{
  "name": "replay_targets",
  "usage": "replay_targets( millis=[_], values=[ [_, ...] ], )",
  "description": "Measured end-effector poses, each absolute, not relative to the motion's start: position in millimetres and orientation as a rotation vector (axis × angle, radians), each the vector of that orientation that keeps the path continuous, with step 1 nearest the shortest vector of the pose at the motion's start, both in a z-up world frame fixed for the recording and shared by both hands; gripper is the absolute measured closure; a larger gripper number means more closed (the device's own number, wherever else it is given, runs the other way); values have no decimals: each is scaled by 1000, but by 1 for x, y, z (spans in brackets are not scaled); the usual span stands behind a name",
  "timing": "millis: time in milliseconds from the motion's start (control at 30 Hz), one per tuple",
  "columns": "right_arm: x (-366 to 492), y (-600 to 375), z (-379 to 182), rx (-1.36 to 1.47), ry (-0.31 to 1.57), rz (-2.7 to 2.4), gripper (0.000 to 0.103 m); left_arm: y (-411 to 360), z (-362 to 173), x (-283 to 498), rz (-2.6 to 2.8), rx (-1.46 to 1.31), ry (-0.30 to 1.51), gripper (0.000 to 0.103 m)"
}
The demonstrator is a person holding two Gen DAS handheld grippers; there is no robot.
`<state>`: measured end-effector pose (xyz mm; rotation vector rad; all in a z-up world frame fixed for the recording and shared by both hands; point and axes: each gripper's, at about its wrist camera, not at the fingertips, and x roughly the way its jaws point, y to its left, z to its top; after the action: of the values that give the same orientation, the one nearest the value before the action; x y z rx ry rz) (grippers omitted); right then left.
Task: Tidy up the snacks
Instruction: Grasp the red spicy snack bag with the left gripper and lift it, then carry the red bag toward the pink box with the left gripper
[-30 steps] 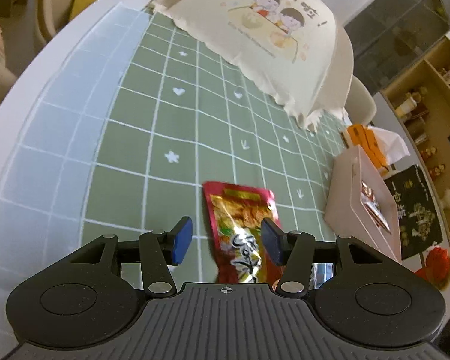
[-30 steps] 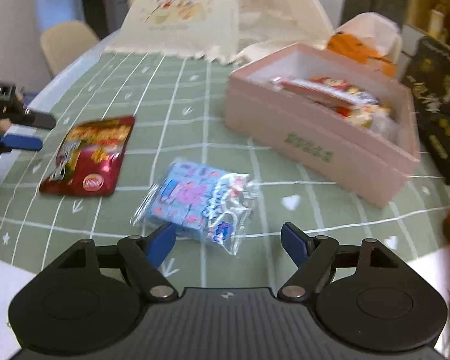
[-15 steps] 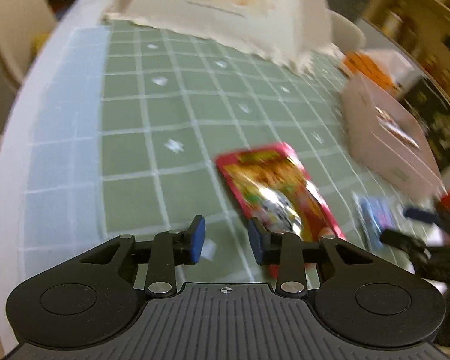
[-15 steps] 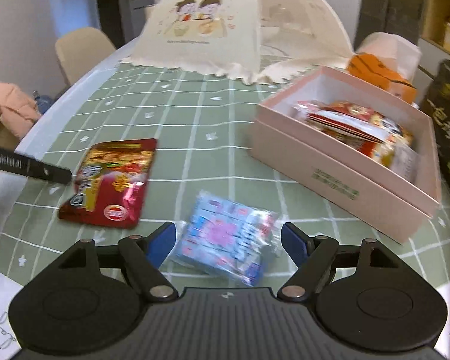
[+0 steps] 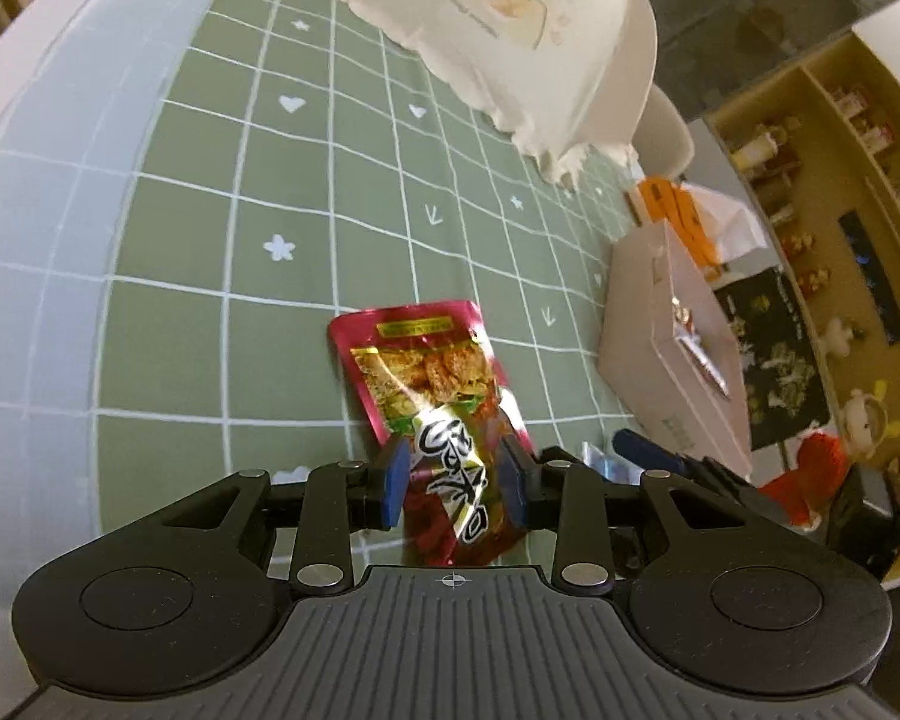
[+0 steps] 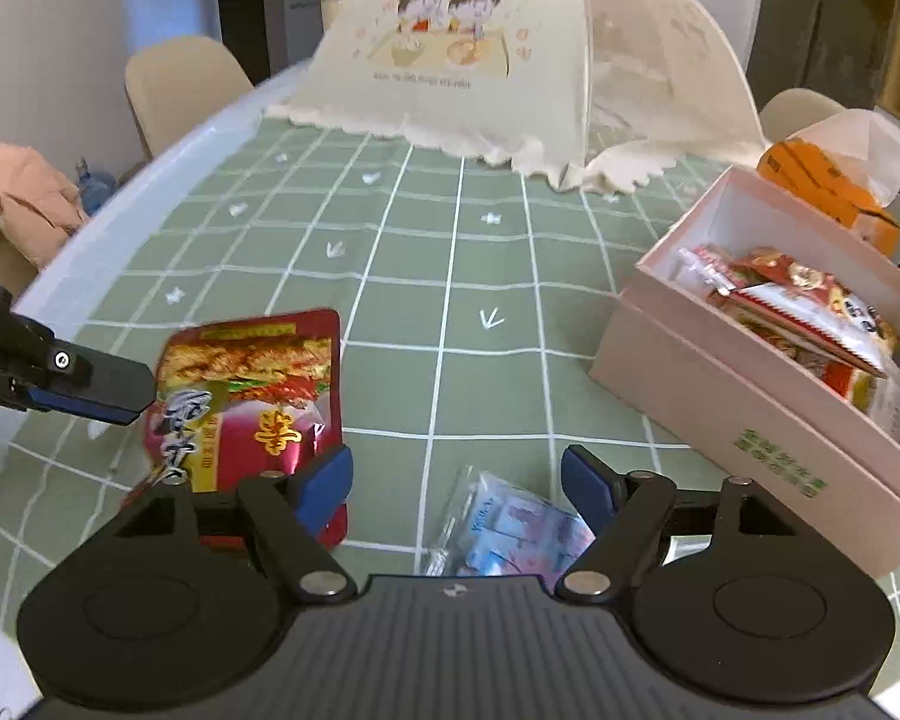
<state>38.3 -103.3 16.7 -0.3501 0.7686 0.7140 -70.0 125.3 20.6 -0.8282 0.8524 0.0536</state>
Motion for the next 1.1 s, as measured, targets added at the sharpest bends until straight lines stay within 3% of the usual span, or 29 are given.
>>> replay_targets(
  millis=[200, 267, 433, 733, 1100],
  values=[
    [26, -101, 16, -344, 776, 734, 27, 128, 16, -64, 74, -831, 821, 65],
    [18, -102, 16, -346, 771, 731, 28, 127, 15, -63, 47, -828, 804, 57],
    [10, -108, 15, -316, 811, 777, 28, 113, 23, -55, -165, -896, 819, 59],
    [-17, -127, 24, -361, 746, 798, 29, 98, 46, -64, 18, -546, 846, 59],
    [8, -137, 30, -214, 813, 755, 29, 133, 12, -58, 17, -784, 840, 59]
  ],
)
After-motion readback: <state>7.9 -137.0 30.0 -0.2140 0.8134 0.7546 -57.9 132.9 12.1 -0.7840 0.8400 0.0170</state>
